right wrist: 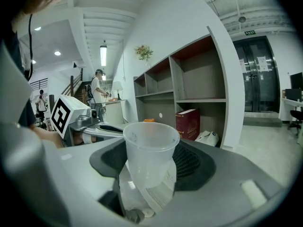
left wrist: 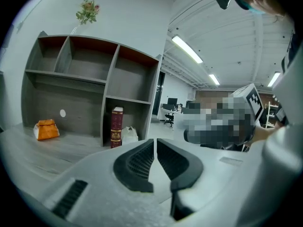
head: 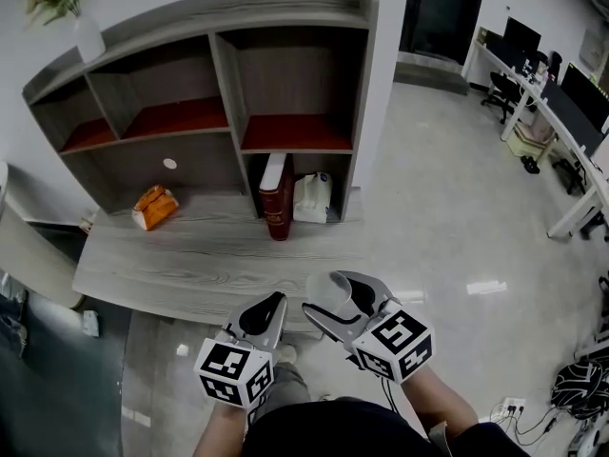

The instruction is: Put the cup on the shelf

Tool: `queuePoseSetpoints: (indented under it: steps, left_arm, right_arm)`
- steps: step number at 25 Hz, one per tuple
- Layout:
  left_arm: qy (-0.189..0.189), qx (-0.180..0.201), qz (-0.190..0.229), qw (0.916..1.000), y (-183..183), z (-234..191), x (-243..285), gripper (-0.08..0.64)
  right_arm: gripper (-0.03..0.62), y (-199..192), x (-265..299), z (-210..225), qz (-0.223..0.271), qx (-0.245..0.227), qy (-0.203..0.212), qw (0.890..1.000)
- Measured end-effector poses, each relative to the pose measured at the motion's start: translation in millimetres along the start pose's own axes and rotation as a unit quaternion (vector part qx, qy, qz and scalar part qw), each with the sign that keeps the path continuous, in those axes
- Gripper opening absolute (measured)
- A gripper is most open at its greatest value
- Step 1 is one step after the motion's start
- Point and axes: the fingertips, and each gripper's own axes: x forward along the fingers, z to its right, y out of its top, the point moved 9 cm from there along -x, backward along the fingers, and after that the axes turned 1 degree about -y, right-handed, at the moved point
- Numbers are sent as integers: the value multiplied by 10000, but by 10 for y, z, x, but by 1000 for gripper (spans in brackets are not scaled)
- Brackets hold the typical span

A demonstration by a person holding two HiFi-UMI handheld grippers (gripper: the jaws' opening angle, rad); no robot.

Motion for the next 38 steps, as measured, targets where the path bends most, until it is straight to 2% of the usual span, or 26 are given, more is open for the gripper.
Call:
queuePoseSetpoints:
  steps: [23,32,38]
  left_arm:
    - [-716,178,-191,9971,822,-1418,822,15]
    - [-1079,200,-185,9938,1031,-1789,1077,18]
    - [-1135,274,-144,9931,1132,-1990,1190,18]
  right_arm:
    - [287,979,1305,801,119,11,-682,9976]
    - [287,1306,1712,1008,243,-77,-951,9951]
    - [287,1492,1908,1126,353,-122,-1128,9929]
